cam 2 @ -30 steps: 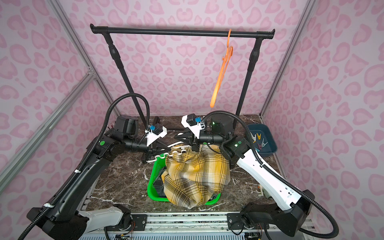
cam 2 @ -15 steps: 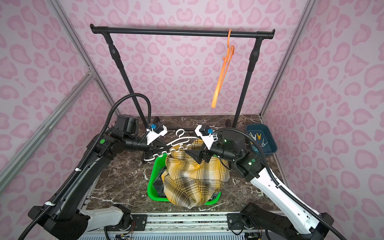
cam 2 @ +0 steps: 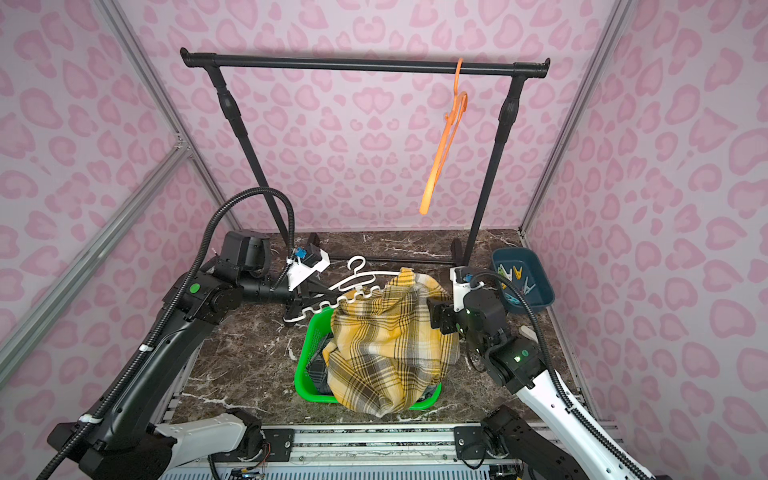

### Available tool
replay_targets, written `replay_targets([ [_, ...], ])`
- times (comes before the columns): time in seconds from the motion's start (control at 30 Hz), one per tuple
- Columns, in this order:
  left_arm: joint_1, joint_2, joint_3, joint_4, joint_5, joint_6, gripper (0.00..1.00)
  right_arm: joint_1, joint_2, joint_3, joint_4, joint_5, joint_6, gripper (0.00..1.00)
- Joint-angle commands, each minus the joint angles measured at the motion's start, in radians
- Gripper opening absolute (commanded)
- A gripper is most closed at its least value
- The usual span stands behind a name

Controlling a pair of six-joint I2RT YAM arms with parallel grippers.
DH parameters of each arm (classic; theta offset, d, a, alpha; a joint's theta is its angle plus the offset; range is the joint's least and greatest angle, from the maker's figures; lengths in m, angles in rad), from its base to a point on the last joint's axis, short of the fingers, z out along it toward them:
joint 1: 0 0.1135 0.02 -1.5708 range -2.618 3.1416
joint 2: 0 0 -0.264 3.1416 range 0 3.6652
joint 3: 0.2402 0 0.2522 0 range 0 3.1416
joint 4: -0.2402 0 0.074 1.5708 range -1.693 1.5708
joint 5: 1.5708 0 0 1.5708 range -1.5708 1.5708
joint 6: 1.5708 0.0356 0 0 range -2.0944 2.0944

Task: Remove the clothespins securing long-sleeve shirts to the hanger
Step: Remove the long-sleeve shirt from the hanger.

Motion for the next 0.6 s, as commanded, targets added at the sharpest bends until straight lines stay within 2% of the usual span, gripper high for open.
replay_targets([
  [0.0, 0.002, -0.016, 0.014, 0.046, 0.022, -0.010, 0.04, -0.037, -0.021, -0.059, 0.091, -0.116, 0.117, 0.49],
  [0.03, 0.002, -0.017, 0.014, 0.047, 0.021, -0.010, 0.04, -0.044, -0.022, -0.070, 0.111, -0.145, 0.126, 0.30],
  [0.07, 0.001, -0.020, 0.013, 0.046, 0.019, -0.010, 0.04, -0.047, -0.021, -0.075, 0.124, -0.162, 0.131, 0.00],
  [0.17, 0.001, -0.024, 0.009, 0.051, -0.010, -0.014, 0.04, -0.056, -0.028, -0.058, 0.087, -0.123, 0.132, 0.00],
  [0.23, 0.004, -0.034, 0.001, 0.064, -0.040, -0.018, 0.04, -0.073, -0.060, -0.041, 0.027, -0.027, 0.131, 0.00],
  [0.3, 0.011, -0.052, -0.014, 0.096, -0.056, -0.033, 0.04, -0.138, -0.104, -0.028, -0.032, 0.053, 0.144, 0.00],
  [0.33, 0.016, -0.059, -0.022, 0.117, -0.067, -0.045, 0.04, -0.174, -0.122, -0.024, -0.045, 0.047, 0.139, 0.00],
  [0.43, 0.033, -0.075, -0.041, 0.191, -0.131, -0.092, 0.04, -0.273, -0.149, -0.022, -0.059, -0.059, 0.110, 0.00],
  [0.57, 0.066, -0.109, -0.075, 0.311, -0.163, -0.161, 0.04, -0.281, -0.159, -0.055, 0.031, -0.294, 0.060, 0.00],
])
